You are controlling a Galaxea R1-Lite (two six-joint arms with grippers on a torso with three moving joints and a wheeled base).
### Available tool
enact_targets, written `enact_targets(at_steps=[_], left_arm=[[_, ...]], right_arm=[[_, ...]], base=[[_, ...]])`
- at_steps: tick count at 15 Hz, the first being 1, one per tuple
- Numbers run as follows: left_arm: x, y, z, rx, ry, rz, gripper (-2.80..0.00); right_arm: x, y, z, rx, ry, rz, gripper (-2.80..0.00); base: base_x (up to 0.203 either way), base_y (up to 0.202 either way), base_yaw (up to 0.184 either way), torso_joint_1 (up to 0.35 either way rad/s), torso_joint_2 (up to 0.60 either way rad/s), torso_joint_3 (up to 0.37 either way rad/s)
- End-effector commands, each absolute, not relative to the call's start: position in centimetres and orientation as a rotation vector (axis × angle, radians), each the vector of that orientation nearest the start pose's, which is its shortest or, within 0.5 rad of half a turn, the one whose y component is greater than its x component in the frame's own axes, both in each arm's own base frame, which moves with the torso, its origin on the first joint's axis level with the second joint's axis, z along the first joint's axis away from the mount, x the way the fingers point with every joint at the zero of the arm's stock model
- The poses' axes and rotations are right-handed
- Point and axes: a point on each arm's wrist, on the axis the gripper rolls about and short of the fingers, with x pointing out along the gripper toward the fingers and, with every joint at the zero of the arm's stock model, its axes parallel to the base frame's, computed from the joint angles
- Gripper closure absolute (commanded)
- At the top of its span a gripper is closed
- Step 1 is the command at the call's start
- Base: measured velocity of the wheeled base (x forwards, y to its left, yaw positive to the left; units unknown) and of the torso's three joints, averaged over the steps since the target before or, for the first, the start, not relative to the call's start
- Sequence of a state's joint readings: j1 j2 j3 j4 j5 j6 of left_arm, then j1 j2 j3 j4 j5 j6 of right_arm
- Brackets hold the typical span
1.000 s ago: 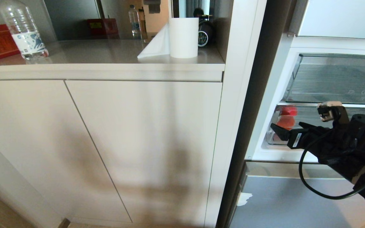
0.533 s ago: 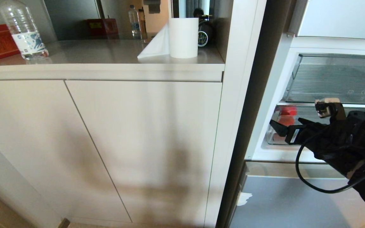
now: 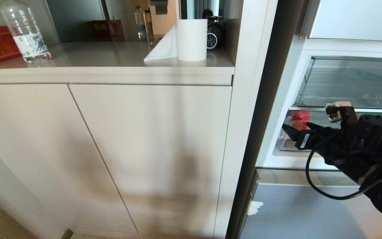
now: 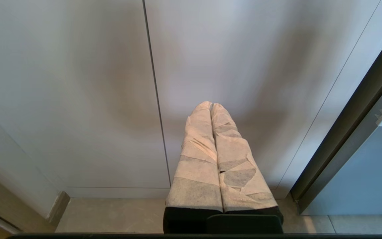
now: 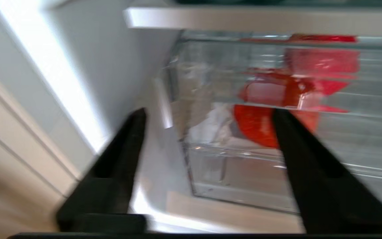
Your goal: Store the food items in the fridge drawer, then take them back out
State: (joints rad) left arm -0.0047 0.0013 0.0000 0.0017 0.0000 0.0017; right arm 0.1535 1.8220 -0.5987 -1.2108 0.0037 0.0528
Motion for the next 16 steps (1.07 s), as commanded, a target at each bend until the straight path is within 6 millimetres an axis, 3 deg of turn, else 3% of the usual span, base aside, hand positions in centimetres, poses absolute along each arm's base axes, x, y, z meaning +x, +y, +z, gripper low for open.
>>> enact_targets(at_steps=[1,10,16], left_arm=[[-2.3,0.0,7.5,0.002,0.003,-0.005,0.00],[-2.3,0.0,7.5,0.002,0.003,-0.005,0.00],[-2.3,0.0,7.5,0.002,0.003,-0.005,0.00]], right_arm=[[30.4,5.6,15.1,0.051,0.013,0.186,0.00],[30.2,6.5,15.2,0.053,0.010,0.213,0.00],[26.9,6.1,15.4,0.048,0.026,0.225,0.00]], base=[[0.000,0.000,0.000,0.000,0.00,0.000],[0.000,0.000,0.000,0.000,0.00,0.000],[0.000,0.000,0.000,0.000,0.00,0.000]])
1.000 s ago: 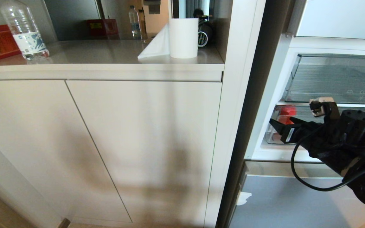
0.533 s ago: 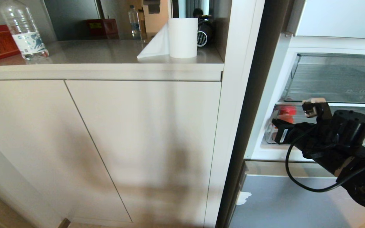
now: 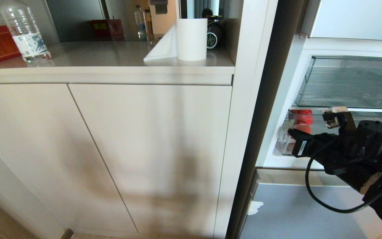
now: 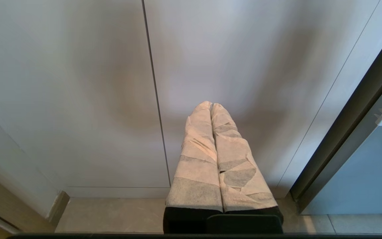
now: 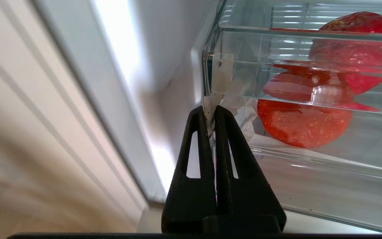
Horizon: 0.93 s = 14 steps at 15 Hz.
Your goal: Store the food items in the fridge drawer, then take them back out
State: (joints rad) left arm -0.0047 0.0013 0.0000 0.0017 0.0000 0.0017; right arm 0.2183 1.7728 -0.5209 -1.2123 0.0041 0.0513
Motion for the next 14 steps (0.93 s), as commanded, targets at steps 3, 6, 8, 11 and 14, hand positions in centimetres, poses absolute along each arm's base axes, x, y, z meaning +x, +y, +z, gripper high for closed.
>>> enact_targets(at_steps=[3,6,8,11,14], left_arm=[[-2.3,0.0,7.5,0.002,0.003,-0.006,0.00],[-2.3,0.0,7.5,0.002,0.003,-0.005,0.00],[-2.3,0.0,7.5,0.002,0.003,-0.005,0.00],[-2.3,0.0,7.5,0.002,0.003,-0.006,0.00],[-2.3,0.0,7.5,0.002,0.003,-0.005,0.00]], right_arm=[[24.0,5.7,16.0,0.047,0.016,0.237,0.00],[20.7,5.2,16.0,0.047,0.014,0.252,0.00],[18.9,4.9,15.8,0.053,0.017,0.258,0.00],[16.9,4.5,15.5,0.054,0.017,0.261,0.00],[16.1,4.3,14.9,0.049,0.040,0.261,-2.80]], base=[[0.000,0.000,0.000,0.000,0.00,0.000],[0.000,0.000,0.000,0.000,0.00,0.000],[0.000,0.000,0.000,0.000,0.00,0.000],[0.000,0.000,0.000,0.000,0.00,0.000],[0.000,0.000,0.000,0.000,0.00,0.000]])
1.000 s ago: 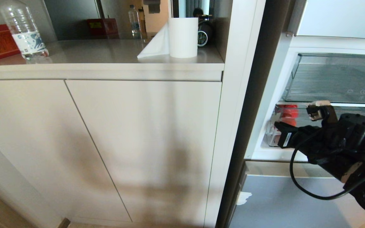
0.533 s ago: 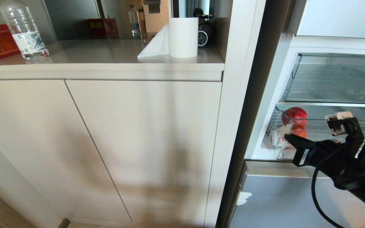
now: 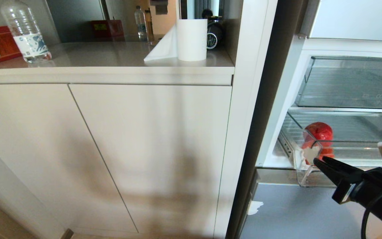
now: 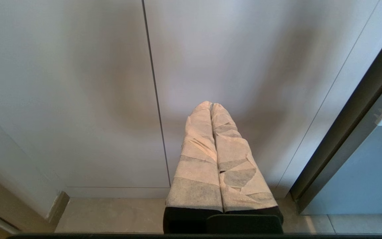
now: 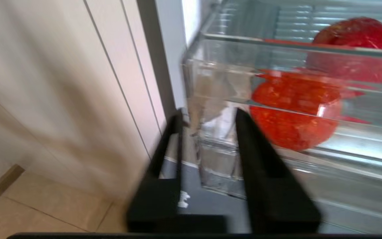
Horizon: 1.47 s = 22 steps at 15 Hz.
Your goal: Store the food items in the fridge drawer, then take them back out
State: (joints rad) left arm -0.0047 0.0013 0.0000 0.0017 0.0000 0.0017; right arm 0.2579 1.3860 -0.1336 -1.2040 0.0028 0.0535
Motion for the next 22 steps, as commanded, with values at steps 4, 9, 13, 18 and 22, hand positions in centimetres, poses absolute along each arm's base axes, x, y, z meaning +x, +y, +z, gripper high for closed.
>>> enact_targets(at_steps=[4,9,13,18,22], left_arm=[[-2.3,0.0,7.5,0.002,0.003,-0.005,0.00],[-2.3,0.0,7.5,0.002,0.003,-0.006,0.00],[-2.3,0.0,7.5,0.002,0.003,-0.005,0.00],[-2.3,0.0,7.5,0.002,0.003,-0.005,0.00],[-2.3,0.0,7.5,0.002,0.003,-0.005,0.00]], right_arm=[[13.8,3.7,15.2,0.050,-0.002,0.261,-2.80],[8.6,2.2,17.2,0.054,-0.018,0.238,-2.80],[7.3,1.5,24.9,0.054,0.085,0.122,0.00],[16.5,2.6,26.9,-0.016,0.363,-0.021,0.00],[23.4,3.3,27.0,-0.059,0.532,-0.056,0.00]], base=[[0.000,0.000,0.000,0.000,0.00,0.000],[0.000,0.000,0.000,0.000,0.00,0.000],[0.000,0.000,0.000,0.000,0.00,0.000],[0.000,0.000,0.000,0.000,0.00,0.000],[0.000,0.000,0.000,0.000,0.00,0.000]])
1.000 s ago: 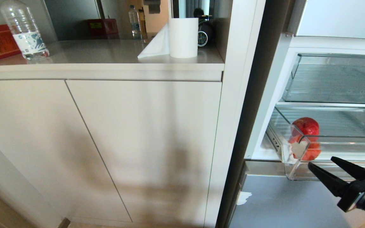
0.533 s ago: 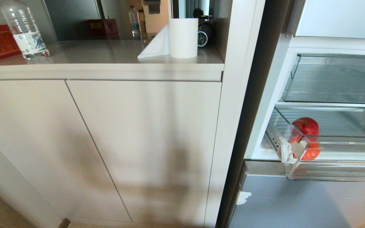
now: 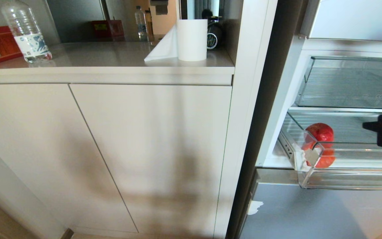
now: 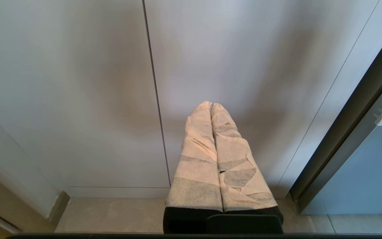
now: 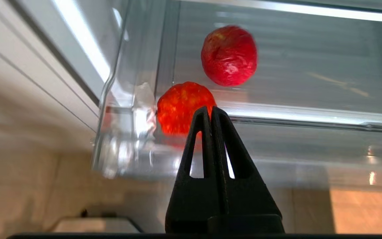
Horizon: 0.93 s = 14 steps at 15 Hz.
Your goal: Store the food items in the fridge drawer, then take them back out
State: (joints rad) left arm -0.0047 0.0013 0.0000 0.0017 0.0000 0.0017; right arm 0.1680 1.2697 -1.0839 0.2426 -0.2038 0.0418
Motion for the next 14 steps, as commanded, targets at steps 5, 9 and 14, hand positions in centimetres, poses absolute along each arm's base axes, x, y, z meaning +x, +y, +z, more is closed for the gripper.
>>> enact_targets(at_steps=[5,9,14], left_arm=[[-2.3,0.0,7.5,0.002,0.003,-0.005,0.00],[-2.3,0.0,7.5,0.002,0.003,-0.005,0.00],[-2.3,0.0,7.5,0.002,0.003,-0.006,0.00]], right_arm=[[27.6,3.2,25.2,-0.065,0.711,-0.062,0.00],[26.3,2.7,26.7,-0.005,0.838,-0.041,0.00],[21.4,0.8,31.6,0.122,0.873,0.017,0.00]], base=[[0.000,0.000,0.000,0.000,0.00,0.000],[0.000,0.000,0.000,0.000,0.00,0.000],[0.000,0.000,0.000,0.000,0.00,0.000]])
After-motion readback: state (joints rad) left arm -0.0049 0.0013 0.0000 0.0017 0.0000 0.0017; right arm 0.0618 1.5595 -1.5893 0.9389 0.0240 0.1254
